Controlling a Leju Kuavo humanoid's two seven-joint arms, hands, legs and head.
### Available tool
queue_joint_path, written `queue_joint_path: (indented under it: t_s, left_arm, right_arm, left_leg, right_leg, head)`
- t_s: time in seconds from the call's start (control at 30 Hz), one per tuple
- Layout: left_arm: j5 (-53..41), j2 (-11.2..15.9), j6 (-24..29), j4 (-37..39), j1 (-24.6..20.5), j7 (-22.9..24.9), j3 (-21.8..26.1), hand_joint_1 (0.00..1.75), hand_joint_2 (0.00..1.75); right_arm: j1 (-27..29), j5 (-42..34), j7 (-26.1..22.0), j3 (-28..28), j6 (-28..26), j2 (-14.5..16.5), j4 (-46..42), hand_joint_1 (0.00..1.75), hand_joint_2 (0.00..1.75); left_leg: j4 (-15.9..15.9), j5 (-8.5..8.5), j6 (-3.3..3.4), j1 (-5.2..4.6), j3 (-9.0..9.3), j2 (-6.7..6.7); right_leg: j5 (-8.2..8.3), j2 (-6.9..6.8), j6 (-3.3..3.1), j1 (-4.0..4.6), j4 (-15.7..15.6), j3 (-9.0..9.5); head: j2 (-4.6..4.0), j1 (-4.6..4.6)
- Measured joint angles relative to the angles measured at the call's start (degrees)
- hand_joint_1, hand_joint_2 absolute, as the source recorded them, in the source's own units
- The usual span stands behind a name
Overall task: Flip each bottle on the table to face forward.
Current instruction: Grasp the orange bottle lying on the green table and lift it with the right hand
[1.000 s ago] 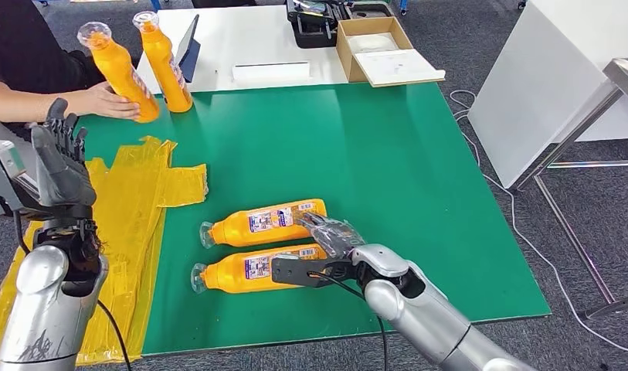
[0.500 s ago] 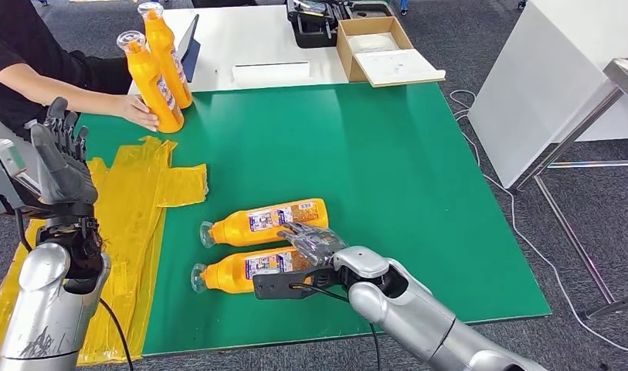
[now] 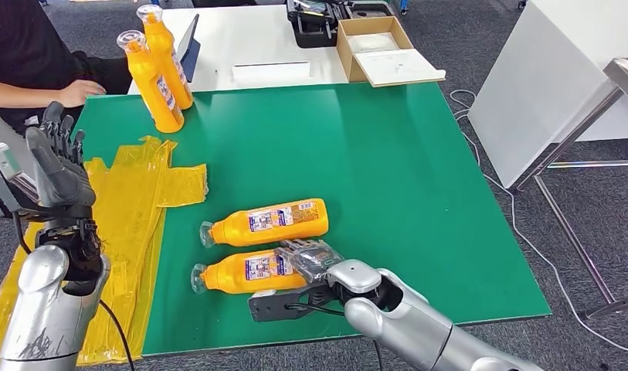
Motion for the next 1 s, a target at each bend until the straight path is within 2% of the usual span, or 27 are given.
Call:
queue_joint_path:
  t_s: [0.2, 0.23, 0.33, 0.37, 0.63, 1.0]
  left_arm:
    - [0.6, 0.4, 0.4, 0.0, 0.9, -0.4, 1.2, 0.0, 0.0]
    - [0.6, 0.5, 0.5, 0.0, 1.0, -0.4, 1.4, 0.0, 0.0]
    - [0.9, 0.7, 0.9, 0.0, 1.3, -0.8, 2.0, 0.0, 0.0]
    - [1.0, 0.7, 1.0, 0.0, 1.5, -0.9, 2.2, 0.0, 0.0]
    - [1.4, 0.9, 1.6, 0.0, 1.7, -1.8, 3.3, 0.0, 0.0]
    - [2.0, 0.9, 1.2, 1.5, 1.0, -2.5, 3.4, 0.0, 0.0]
  right_arm:
    - [1.3, 4.6, 3.4, 1.1, 0.4, -3.3, 0.3, 0.0, 1.75]
    - [1.4, 6.4, 3.7, 1.1, -0.3, -3.7, 1.0, 0.3, 1.75]
    - [1.9, 12.9, 4.3, 0.3, -3.0, -4.4, 4.1, 1.61, 1.75]
    - [2.2, 14.6, 4.4, -0.3, -3.9, -4.5, 5.3, 1.75, 1.75]
    - [2.1, 19.2, 3.4, -5.4, -6.9, -3.9, 13.2, 1.75, 1.75]
    - [-0.4, 15.8, -0.7, -8.6, -4.7, -2.4, 18.6, 1.75, 1.75]
  left_leg:
    - [0.0, -0.01, 0.0, 0.0, 0.02, -0.06]
    - [0.0, -0.01, 0.0, 0.0, 0.05, -0.06]
    - [0.0, -0.03, -0.01, 0.0, 0.22, -0.06]
    - [0.0, -0.05, -0.04, 0.0, 0.3, -0.07]
    - [-0.1, -0.39, -0.38, 0.01, 1.2, -0.13]
    - [-0.1, -0.13, -0.08, 0.0, 1.45, -0.12]
  right_leg:
    - [-0.02, -0.02, -0.02, -0.01, 0.0, 0.02]
    - [-0.02, -0.02, -0.02, -0.01, 0.0, 0.04]
    - [-0.03, -0.03, -0.02, -0.01, 0.0, 0.08]
    - [-0.04, -0.03, -0.03, -0.02, 0.0, 0.07]
    - [-0.43, -0.03, -0.19, -0.02, -0.2, 0.5]
    - [-0.22, -0.02, -0.36, -0.03, -0.2, 0.8]
  head:
    - [0.0, 0.01]
    - [0.0, 0.01]
    - [0.0, 0.0]
    - [0.0, 0.0]
    - [0.0, 0.0]
    - [0.0, 0.01]
